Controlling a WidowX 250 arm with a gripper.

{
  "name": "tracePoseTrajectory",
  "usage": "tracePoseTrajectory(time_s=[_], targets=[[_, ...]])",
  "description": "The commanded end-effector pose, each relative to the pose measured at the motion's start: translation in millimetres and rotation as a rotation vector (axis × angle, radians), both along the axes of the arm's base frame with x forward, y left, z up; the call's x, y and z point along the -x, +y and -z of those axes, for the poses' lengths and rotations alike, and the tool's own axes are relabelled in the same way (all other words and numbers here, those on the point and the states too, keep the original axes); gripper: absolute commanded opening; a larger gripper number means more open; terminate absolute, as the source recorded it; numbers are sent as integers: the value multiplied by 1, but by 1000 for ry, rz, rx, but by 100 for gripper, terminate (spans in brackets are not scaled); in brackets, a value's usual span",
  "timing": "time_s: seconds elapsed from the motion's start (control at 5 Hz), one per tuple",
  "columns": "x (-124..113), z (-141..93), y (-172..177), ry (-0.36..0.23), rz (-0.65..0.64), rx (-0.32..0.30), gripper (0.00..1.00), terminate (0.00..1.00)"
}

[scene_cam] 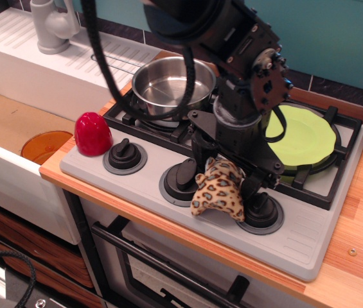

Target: Put stuffedcheeta on plate and sweetpotato in pot or pan on stove

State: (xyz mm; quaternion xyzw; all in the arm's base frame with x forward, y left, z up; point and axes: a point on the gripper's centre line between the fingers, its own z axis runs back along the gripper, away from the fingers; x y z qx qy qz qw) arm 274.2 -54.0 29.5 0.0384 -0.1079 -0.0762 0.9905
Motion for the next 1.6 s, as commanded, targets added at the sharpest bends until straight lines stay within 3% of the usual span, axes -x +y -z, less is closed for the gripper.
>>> tracePoseTrajectory(time_s=[0.0,0.2,0.8,1.0,1.4], targets=[[4,5,-12,17,-50,16,0,0],[6,-7,-12,32,-41,4,0,0],[-19,-76,-21,95,-47,-79,0,0],[-43,-85,-22,90,-34,-58,0,0],[-84,-82,-13,69,22,-43,0,0]])
